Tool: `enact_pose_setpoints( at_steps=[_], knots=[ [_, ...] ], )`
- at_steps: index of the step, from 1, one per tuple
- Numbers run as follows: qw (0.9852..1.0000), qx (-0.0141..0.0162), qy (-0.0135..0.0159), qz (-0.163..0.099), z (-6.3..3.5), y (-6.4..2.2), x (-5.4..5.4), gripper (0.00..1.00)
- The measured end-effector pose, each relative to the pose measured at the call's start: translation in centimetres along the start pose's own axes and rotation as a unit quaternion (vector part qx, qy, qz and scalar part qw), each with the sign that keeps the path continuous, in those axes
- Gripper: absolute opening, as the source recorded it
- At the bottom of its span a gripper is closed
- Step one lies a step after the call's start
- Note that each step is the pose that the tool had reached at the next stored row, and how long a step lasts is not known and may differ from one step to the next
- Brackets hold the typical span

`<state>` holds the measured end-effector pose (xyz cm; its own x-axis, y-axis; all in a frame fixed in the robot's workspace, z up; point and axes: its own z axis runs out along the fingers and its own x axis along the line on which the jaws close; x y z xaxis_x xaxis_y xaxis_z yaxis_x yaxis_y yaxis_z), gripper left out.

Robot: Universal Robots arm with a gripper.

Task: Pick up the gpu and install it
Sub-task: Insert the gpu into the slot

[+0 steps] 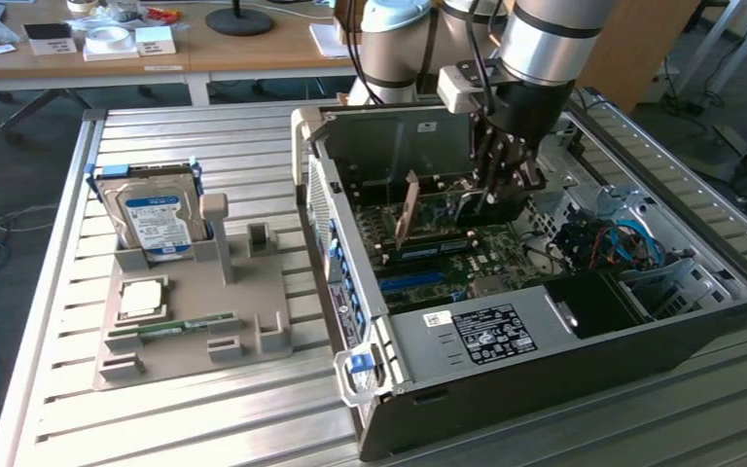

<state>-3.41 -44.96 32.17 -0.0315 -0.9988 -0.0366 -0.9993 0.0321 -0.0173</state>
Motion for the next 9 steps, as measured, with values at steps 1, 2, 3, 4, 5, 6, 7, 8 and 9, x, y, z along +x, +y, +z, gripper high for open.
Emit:
enact_pose_setpoints(
  at_steps=[1,2,3,4,5,6,7,8,9],
  knots=[
    [1.0,0.0,0.0,0.0,0.0,0.0,0.0,0.27],
    [1.0,0.0,0.0,0.0,0.0,0.0,0.0,0.27],
    [1.0,0.0,0.0,0.0,0.0,0.0,0.0,0.27],
    [1.0,0.0,0.0,0.0,0.0,0.0,0.0,0.27],
    [1.0,0.0,0.0,0.0,0.0,0.0,0.0,0.27],
    [1.0,0.0,-0.0001,0.0,0.0,0.01,0.02,0.27],
    [1.0,0.0,0.0,0.0,0.0,0.01,0.08,0.27],
    [1.0,0.0,0.0,0.0,0.0,0.01,0.12,0.27],
    [1.0,0.0,-0.0001,0.0,0.0,0.01,0.13,0.27]
  ],
)
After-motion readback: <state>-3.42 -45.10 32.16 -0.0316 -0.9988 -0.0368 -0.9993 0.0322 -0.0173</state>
